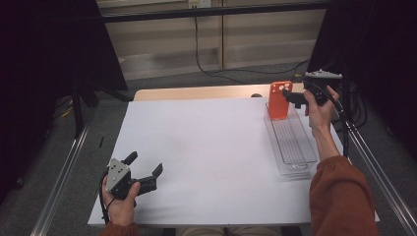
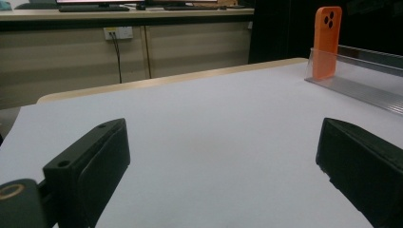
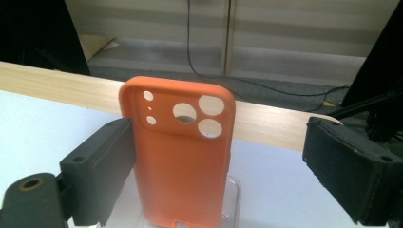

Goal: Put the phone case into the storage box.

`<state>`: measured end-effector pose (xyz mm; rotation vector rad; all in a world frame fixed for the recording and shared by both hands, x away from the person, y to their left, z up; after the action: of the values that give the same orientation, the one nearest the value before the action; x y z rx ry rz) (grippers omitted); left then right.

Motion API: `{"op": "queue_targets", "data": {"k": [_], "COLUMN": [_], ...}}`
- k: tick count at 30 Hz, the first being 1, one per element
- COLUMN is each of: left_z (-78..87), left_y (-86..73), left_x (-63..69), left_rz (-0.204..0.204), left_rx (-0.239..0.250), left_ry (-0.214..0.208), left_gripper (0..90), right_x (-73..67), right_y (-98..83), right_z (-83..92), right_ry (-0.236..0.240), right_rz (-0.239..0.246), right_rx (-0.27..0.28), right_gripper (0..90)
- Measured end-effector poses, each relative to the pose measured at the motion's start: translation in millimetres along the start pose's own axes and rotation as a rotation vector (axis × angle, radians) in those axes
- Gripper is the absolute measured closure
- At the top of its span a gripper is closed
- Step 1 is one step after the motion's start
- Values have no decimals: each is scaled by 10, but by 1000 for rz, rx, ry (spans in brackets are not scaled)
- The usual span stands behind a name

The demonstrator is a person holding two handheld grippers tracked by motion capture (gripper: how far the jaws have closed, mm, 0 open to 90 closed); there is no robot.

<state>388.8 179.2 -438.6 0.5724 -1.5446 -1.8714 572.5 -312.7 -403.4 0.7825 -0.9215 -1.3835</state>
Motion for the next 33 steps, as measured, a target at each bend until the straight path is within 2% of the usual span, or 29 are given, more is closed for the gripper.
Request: {"op": "queue_targets", "data": {"k": [4,8,12,15,18,29,31,33], "left_z": [6,9,23,34,40,54,52,57], "left_y": [0,5,4,5,10,16,12,13], "left_x": [3,3,-3,-13,-8,-12,-9,-8], "left_rz": [2,3,1,6,6,1,4,3], "left_rx": [3,5,5,8,11,14,12,12], "left_ry": [-2,-4,2,7,6,11,12,12], "left_gripper": [39,39,39,39,40,42,42,42], "right_x": [19,27,47,24,27,10,0,-10], "right_y": [-23,-23,-11,-20,14,-89,-129,-132], "right_z": [41,111,157,192,243,439,473,524], "right_ry": [-21,-20,-41,-23,-26,15,19,33], "right_rz": [-3,-19,-33,-40,-50,-48,-29,-22], "right_rx": [15,33,67,72,119,140,129,159], "right_gripper": [78,77,57,43,42,30,25,15]}}
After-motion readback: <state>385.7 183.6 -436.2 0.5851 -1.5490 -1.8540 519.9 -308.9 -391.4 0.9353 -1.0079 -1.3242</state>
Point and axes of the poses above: each handheld gripper's, and its own axes: z roughly backward along the jaws, y roughly out of its top, x roughly to its right, the point moved 10 cm from there along -z, roughly forward along the jaws, and after that the axes turned 13 degrees about -y, right-handed, at the moved point
